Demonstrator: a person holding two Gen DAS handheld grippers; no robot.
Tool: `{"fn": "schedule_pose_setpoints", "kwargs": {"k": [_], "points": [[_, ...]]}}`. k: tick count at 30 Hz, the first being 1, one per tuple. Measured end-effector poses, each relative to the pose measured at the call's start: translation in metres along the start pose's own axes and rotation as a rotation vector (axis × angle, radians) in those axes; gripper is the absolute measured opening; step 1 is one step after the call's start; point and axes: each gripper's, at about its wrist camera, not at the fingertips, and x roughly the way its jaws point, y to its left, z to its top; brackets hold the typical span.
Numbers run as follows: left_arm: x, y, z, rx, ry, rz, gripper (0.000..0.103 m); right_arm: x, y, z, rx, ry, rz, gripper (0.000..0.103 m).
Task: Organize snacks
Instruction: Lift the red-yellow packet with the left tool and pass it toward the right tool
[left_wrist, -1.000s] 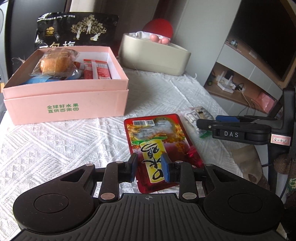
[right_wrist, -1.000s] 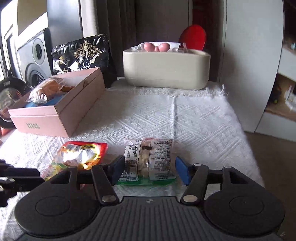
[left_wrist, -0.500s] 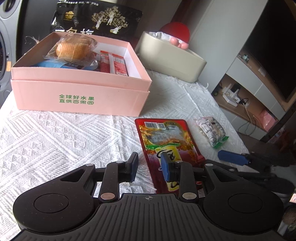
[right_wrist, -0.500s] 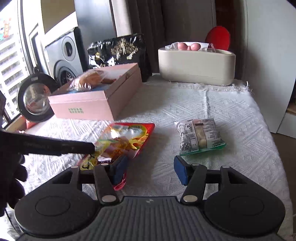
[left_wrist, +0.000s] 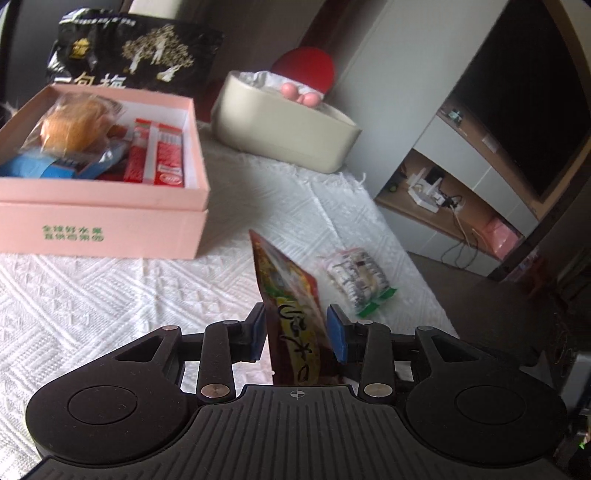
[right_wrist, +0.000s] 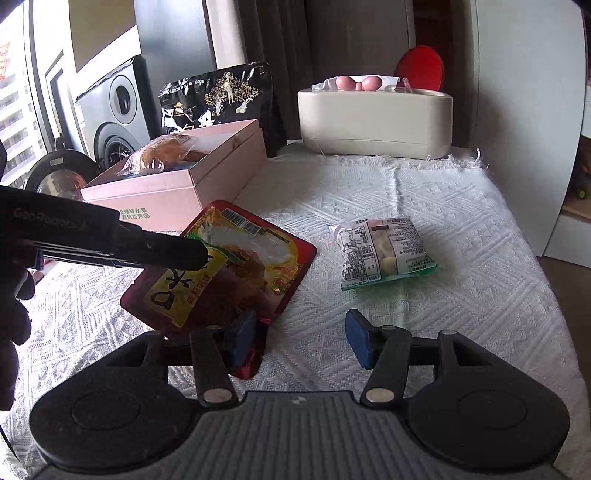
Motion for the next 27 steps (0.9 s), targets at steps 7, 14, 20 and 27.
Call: {"fn": "schedule_pose_setpoints", "kwargs": {"k": [7,14,20,27], "points": [[0.021,-0.035,0.004,0.122,0.011,0.004,0.039,-0.011,-0.020,-0.003,0.045,-0.014,-0.055,0.054],[0.046,-0.048,-0.005,0.202,0.041,0.053,0.038,-0.012,-0.033,-0.007,0.110,-0.026,-0.045,0.056],[0.052,-0.055,-0.014,0.308,0.055,0.127,0.031,-0.011,-0.032,-0.007,0.106,-0.031,-0.048,0.057],[0.044,-0.051,-0.017,0.308,0.051,0.110,0.030,-0.011,-0.031,-0.008,0.106,-0.033,-0.050,0.058]]}}
